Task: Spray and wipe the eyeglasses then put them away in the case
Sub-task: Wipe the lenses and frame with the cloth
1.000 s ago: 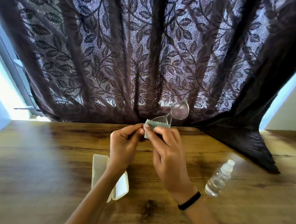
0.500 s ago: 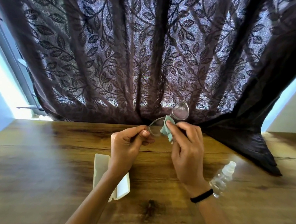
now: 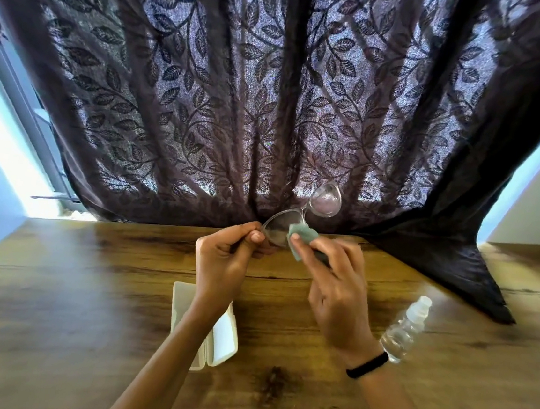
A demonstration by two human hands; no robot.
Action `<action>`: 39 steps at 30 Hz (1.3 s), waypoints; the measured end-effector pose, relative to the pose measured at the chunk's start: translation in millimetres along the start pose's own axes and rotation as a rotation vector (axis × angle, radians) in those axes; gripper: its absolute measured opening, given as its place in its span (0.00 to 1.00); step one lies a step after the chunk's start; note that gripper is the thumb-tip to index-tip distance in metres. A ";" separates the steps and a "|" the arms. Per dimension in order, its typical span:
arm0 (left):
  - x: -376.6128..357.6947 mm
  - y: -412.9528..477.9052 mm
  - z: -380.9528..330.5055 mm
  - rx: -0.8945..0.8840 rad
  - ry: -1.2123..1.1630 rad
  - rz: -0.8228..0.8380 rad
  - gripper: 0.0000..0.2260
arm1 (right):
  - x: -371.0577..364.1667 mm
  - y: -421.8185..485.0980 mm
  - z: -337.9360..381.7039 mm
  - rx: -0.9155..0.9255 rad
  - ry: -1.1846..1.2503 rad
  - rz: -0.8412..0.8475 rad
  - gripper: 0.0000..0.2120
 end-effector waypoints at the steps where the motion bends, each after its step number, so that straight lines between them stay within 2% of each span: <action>1: -0.2 1.0 0.7 0.009 -0.003 0.008 0.07 | 1.2 3.1 -5.9 -0.034 0.001 -0.014 0.14; 3: -1.7 1.4 1.9 0.024 -0.006 0.021 0.06 | 0.7 9.8 -15.2 -0.097 0.011 -0.005 0.14; 6: -7.7 2.8 -2.4 0.004 -0.011 0.044 0.09 | -2.9 12.6 -13.8 -0.119 0.055 0.023 0.14; 12: -1.1 10.9 -4.0 -0.025 0.022 0.011 0.08 | -0.3 -1.5 -16.0 -0.298 0.249 0.005 0.13; 17: 9.8 7.8 -2.3 -0.043 0.068 0.029 0.09 | 27.1 3.1 -33.2 -0.439 0.362 -0.153 0.13; 20: 11.9 5.5 -2.4 -0.039 0.079 0.045 0.10 | 42.3 20.2 -51.3 -0.513 0.354 -0.258 0.11; 22: 11.3 4.0 -4.3 -0.056 0.082 0.071 0.11 | 45.2 32.7 -57.7 -0.538 0.340 -0.271 0.11; 28: 6.5 -1.1 -5.6 -0.052 0.039 0.090 0.15 | 24.3 39.6 -36.5 -0.406 0.275 -0.105 0.11; 31: 6.3 0.1 -7.1 -0.045 0.024 0.068 0.13 | 16.6 30.7 -21.1 -0.304 0.208 -0.093 0.13; 35: 5.2 1.8 -9.1 -0.041 0.028 0.051 0.09 | 2.5 18.5 -6.8 -0.172 0.156 0.004 0.15; 39: 4.3 0.0 -7.0 -0.046 0.061 0.081 0.14 | 1.6 20.0 -14.0 -0.193 0.154 -0.019 0.14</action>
Point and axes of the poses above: each hand's wrist, its own y-axis towards the middle knuckle, its own x-axis out of the back of the hand, z = x × y, the point moved 6 cm from there along y, towards the middle knuckle, and after that the axes turned 15 degrees about -x, right-handed, at the moved point
